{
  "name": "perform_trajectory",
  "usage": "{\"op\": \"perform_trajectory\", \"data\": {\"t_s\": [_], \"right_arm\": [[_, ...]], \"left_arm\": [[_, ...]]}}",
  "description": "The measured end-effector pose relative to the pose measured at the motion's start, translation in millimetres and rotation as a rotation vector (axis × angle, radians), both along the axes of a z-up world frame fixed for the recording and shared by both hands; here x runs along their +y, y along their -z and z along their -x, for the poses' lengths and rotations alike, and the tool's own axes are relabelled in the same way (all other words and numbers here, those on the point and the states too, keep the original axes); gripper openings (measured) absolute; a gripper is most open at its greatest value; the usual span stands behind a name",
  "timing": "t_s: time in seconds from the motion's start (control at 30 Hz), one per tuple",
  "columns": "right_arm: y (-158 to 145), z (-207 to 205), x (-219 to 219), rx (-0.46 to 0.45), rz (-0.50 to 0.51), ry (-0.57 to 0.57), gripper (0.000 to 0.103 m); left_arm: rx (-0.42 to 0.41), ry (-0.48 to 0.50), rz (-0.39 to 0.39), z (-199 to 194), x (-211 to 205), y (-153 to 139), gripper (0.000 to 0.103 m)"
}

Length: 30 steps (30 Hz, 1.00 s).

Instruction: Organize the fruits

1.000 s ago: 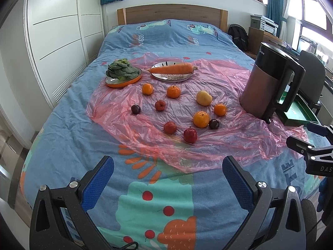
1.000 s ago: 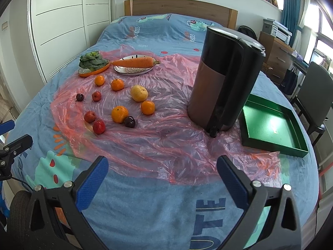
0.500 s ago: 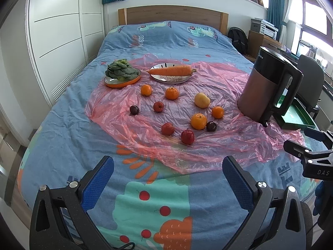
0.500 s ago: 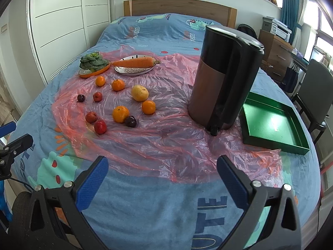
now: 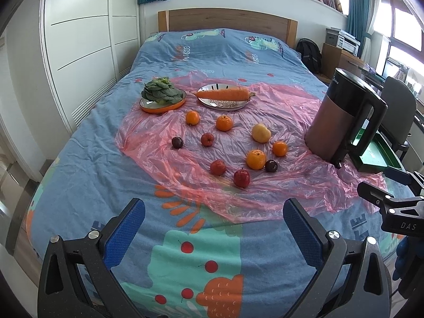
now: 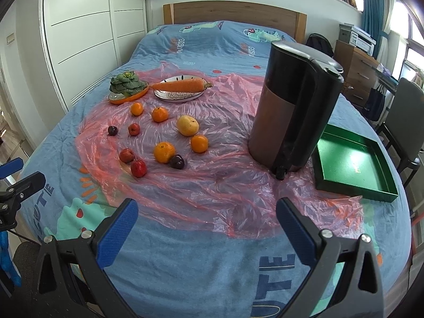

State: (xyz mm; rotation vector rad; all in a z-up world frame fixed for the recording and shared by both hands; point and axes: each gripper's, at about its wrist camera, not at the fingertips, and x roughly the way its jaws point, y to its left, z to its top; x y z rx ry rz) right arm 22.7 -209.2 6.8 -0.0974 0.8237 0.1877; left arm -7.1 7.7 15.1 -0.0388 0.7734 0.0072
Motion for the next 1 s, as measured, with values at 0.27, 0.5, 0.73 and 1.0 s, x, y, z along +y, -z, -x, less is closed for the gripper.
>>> {"op": "perform_trajectory", "data": {"t_s": [0.27, 0.5, 0.73, 1.0], "right_arm": [[-4.8, 1.0, 2.8, -0.017, -0.017, -0.009, 0.103], [-4.9, -1.4, 1.6, -0.019, -0.018, 0.008, 0.103], [-2.8, -1.8, 0.2, -0.009, -0.011, 0.014, 0.103], [-6.7, 0.4, -0.7, -0.021, 0.001, 0.018, 0.103]], "left_arm": [[-0.009, 0.012, 0.007, -0.6, -1.3, -2.3, 0.102], [0.003, 0.029, -0.003, -3.4, -3.1, 1.8, 0.102], [0.016, 0.044, -0.009, -5.2, -5.6, 5.1, 0.102], [0.019, 0.065, -0.001, -5.0, -8.6, 5.1, 0.102]]}}
